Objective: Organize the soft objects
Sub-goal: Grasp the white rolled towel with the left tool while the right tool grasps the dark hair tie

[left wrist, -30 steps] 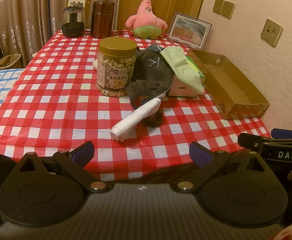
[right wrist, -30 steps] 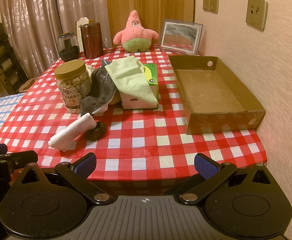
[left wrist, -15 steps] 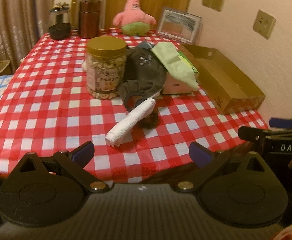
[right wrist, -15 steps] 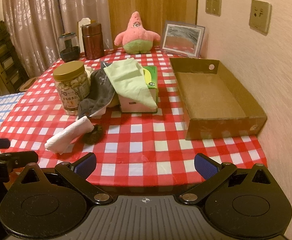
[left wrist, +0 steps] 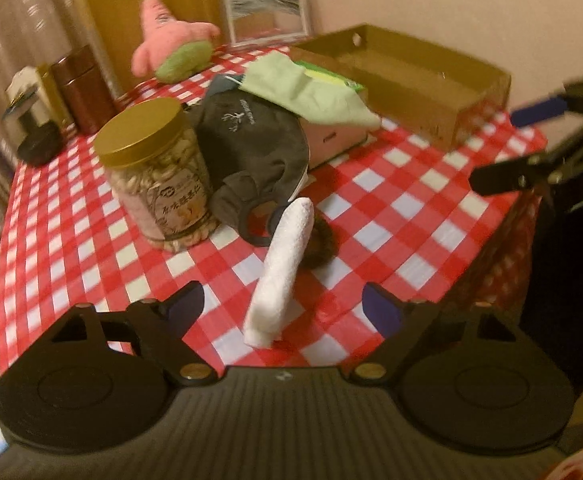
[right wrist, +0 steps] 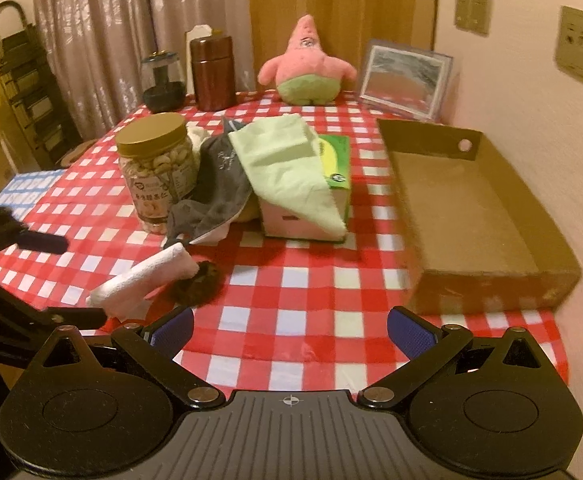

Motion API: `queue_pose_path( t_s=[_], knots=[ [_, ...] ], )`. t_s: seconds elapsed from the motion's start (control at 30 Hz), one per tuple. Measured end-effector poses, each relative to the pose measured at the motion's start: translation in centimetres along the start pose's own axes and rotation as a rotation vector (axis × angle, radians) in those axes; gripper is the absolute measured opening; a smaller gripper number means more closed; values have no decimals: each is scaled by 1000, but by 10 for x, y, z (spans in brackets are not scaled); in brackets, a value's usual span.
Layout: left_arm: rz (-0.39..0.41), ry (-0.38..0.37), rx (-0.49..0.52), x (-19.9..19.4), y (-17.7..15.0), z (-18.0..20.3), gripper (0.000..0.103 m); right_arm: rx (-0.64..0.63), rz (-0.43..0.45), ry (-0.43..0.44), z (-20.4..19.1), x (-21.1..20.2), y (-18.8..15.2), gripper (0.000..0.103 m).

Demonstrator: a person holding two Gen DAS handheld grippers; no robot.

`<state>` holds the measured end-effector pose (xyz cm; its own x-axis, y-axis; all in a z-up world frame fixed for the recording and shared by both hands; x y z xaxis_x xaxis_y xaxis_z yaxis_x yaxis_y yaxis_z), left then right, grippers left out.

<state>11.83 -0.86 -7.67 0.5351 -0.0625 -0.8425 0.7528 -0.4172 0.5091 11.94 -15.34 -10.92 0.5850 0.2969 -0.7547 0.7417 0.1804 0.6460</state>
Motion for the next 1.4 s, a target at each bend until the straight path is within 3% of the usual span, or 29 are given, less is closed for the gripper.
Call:
queue_pose_path(
  t_s=[0.23,0.3,0.6,1.0,1.23,1.4],
  knots=[
    [-33,4,101,35,4,-3,57,-32,-18,2,-5,24,7,102],
    [-45,-5,96,42,5,-5,44,-30,-23,3,-5,30,8,102],
    [-68,-48,68,59,3,-11,16,-30,-60,31,-14,54,11,102],
    [-16,-119,-183,22,6,-50,12,-100,-46,85,-48,91,20,101],
    [27,-99,-367,11,5,-76,12,-153,-74,107,-70,125,25,85],
    [34,-115,-406,14,4,-80,12,-182,-90,99,-77,141,26,71]
  ],
)
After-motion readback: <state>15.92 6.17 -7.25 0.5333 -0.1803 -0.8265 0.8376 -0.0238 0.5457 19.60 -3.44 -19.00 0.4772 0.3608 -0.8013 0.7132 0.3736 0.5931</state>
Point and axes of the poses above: each gripper's, at about its wrist camera, not at the fingertips, and x roughly the way its jaws point, z to its right, y to its top, the point moved 5 cm from there along x, roughly the way its jaws point, and after that the axes turned 8 degrees about -z, right-handed, at the moved point
